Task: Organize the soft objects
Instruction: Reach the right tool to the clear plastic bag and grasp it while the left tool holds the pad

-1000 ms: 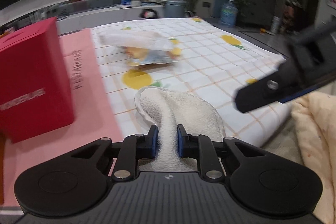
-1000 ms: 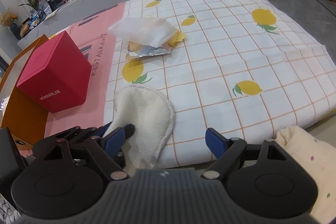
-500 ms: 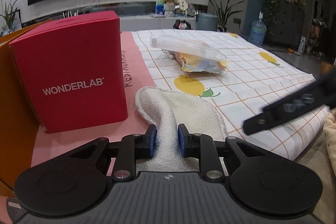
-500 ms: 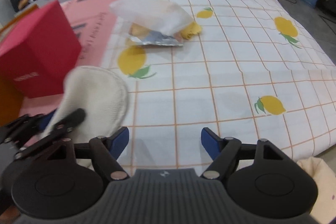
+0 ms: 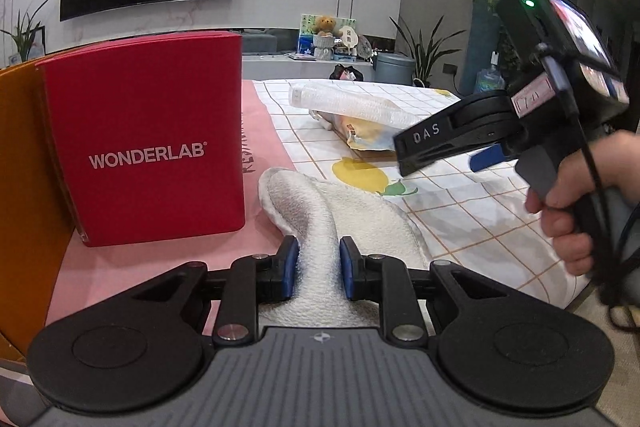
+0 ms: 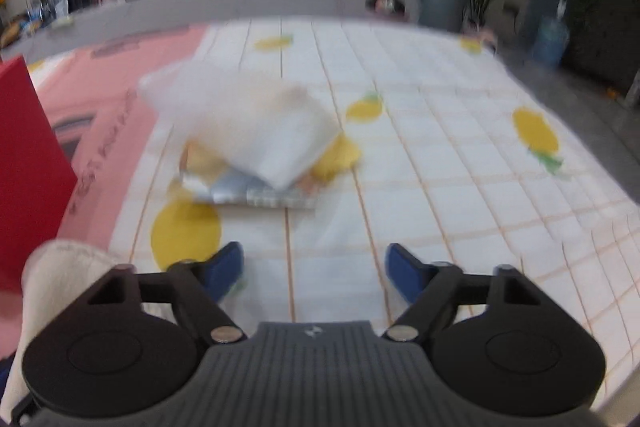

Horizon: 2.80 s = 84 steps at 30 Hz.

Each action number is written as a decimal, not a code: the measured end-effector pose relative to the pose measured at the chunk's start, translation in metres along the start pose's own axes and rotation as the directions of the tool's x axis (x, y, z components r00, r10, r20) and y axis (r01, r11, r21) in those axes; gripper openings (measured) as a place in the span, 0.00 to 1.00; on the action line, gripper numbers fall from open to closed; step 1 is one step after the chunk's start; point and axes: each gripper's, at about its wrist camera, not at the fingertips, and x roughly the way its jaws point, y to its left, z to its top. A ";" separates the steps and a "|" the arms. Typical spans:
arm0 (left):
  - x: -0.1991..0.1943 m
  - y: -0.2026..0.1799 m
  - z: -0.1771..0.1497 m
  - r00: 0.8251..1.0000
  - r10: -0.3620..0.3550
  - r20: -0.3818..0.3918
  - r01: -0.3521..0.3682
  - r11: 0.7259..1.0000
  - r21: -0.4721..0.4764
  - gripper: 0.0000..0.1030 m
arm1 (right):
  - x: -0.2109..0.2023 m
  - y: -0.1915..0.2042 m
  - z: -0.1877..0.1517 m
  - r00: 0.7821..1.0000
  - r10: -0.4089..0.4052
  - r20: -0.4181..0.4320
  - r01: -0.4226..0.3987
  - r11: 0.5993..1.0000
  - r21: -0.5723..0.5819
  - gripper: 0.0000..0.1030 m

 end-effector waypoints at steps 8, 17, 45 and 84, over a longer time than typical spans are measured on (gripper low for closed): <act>-0.005 0.003 -0.003 1.000 -0.003 0.009 0.004 1.000 -0.022 0.27 | 0.007 0.027 0.001 0.981 -0.019 0.191 0.054 0.982 -0.180 0.75; -0.007 0.001 -0.004 1.000 0.006 0.017 -0.005 1.000 -0.015 0.27 | 0.011 0.051 0.010 0.963 -0.032 0.269 0.113 0.951 -0.289 0.38; -0.005 -0.005 -0.002 1.000 0.023 0.012 -0.023 1.000 0.009 0.29 | -0.104 -0.013 -0.012 0.983 0.090 -0.159 -0.114 0.982 -0.149 0.06; -0.004 -0.008 -0.003 0.999 0.046 0.015 -0.046 0.999 0.008 0.37 | -0.047 -0.027 -0.033 0.957 0.216 -0.193 -0.257 0.941 -0.221 0.72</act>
